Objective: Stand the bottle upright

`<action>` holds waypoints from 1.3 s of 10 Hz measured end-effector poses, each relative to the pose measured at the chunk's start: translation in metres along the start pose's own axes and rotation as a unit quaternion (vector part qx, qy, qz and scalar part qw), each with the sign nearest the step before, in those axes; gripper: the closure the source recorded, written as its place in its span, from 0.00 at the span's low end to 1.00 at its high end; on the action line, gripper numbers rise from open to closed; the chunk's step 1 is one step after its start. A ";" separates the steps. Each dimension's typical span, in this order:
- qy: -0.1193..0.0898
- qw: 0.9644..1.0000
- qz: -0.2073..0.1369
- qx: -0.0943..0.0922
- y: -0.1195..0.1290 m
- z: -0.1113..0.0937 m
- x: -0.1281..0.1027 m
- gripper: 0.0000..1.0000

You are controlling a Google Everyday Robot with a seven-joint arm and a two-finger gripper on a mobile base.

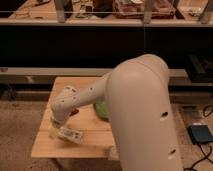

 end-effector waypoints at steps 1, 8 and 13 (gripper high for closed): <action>0.008 1.000 -0.005 -0.002 0.002 0.005 -0.001 0.26; 0.050 0.999 -0.005 0.000 -0.010 0.021 0.002 0.26; 0.076 0.997 -0.008 0.008 -0.017 0.014 0.003 0.26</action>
